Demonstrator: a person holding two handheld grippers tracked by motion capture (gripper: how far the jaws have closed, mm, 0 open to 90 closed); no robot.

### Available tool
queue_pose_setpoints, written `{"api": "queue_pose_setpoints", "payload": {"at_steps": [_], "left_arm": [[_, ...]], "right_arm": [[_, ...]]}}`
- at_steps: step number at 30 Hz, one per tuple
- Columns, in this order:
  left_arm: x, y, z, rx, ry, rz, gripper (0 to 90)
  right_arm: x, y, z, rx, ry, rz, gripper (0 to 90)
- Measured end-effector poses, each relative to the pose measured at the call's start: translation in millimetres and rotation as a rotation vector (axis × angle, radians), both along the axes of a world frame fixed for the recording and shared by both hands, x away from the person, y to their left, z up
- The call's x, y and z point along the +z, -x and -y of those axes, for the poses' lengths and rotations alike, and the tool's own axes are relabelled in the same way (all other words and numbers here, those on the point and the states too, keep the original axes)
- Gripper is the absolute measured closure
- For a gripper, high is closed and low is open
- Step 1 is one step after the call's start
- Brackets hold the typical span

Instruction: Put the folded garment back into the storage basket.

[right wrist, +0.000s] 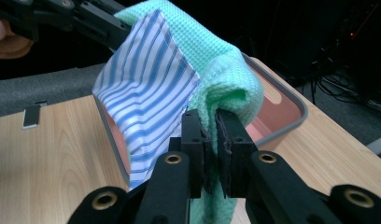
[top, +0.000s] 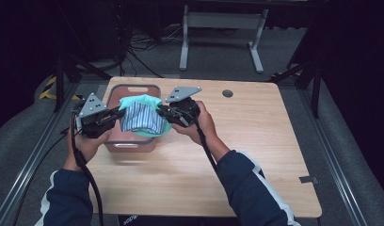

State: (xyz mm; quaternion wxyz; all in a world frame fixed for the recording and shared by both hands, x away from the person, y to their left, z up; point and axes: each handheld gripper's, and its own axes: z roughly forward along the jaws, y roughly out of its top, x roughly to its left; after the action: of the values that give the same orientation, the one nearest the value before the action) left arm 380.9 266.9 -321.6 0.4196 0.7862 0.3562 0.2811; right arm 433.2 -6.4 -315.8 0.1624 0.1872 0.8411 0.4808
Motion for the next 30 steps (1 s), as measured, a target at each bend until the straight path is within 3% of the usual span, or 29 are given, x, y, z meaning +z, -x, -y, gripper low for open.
{"api": "queue_pose_setpoints", "payload": {"at_steps": [2,11,20,30], "left_arm": [[-1.0,-0.3,-1.3,0.016,-0.023,0.001,82.7],[-0.3,0.4,-13.6,0.049,0.009,0.025,82.7],[-6.9,-3.6,-21.8,0.078,0.026,0.012,82.7],[-19.9,-11.1,-24.2,0.095,0.007,-0.011,82.7]], "right_arm": [[-0.4,-1.3,-5.8,0.006,0.002,0.003,82.4],[-4.5,-6.6,-28.2,0.009,0.016,0.001,82.3],[-11.0,-12.2,-42.9,0.01,0.024,-0.012,82.3],[-33.4,-28.5,-56.1,-0.009,0.029,-0.062,82.0]]}}
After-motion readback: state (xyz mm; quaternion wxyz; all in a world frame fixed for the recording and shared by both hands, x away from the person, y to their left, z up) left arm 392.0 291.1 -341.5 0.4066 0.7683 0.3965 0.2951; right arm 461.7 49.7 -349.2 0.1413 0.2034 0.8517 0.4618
